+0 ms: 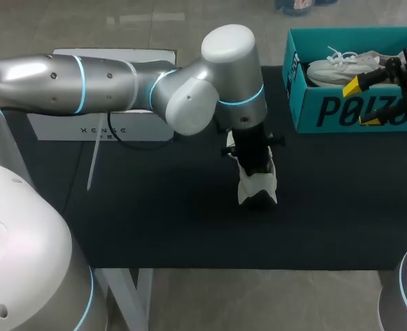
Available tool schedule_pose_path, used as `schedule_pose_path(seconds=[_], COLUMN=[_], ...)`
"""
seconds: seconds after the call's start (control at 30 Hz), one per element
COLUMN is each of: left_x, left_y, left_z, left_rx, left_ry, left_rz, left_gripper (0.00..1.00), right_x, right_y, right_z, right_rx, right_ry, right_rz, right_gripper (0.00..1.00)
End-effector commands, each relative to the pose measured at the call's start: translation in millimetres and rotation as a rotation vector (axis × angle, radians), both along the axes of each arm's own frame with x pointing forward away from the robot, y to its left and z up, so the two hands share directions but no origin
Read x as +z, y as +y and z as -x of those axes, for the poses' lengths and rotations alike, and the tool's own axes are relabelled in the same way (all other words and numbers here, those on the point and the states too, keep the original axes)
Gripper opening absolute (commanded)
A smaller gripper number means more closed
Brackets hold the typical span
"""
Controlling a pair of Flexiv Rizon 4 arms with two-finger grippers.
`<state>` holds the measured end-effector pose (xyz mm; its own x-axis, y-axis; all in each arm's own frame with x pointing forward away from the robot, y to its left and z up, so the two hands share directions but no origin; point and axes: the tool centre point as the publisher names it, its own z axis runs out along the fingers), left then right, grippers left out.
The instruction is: Take the shoe out of the shoebox, open the shoe tongue, remove and reinsert the insole, then place the shoe into the shoebox
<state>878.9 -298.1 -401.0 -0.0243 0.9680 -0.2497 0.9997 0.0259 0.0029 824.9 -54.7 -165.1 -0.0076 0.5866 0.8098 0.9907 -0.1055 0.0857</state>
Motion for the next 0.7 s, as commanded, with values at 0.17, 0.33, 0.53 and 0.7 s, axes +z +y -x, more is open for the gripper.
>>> schedule_pose_path(seconds=[0.17,0.33,0.53,0.7], left_x=[16,18,16,16], left_y=[6,8,12,16], left_z=[-13.8,-25.8,-33.9,-36.7], left_rx=[0.012,0.019,0.037,0.05], left_ry=[0.01,-0.022,-0.037,-0.047], left_rz=[-0.015,-0.034,-0.051,-0.067], left_gripper=[0.19,0.0,0.0,0.65], right_x=[0,0,0,0], right_y=[0,0,0,0], right_z=[0.1,0.1,0.1,0.1], right_rx=[-0.001,-0.001,-0.001,-0.001], right_ry=[0.001,0.001,0.001,0.001], right_rz=[0.002,0.002,0.002,0.002], right_gripper=[1.0,1.0,1.0,1.0])
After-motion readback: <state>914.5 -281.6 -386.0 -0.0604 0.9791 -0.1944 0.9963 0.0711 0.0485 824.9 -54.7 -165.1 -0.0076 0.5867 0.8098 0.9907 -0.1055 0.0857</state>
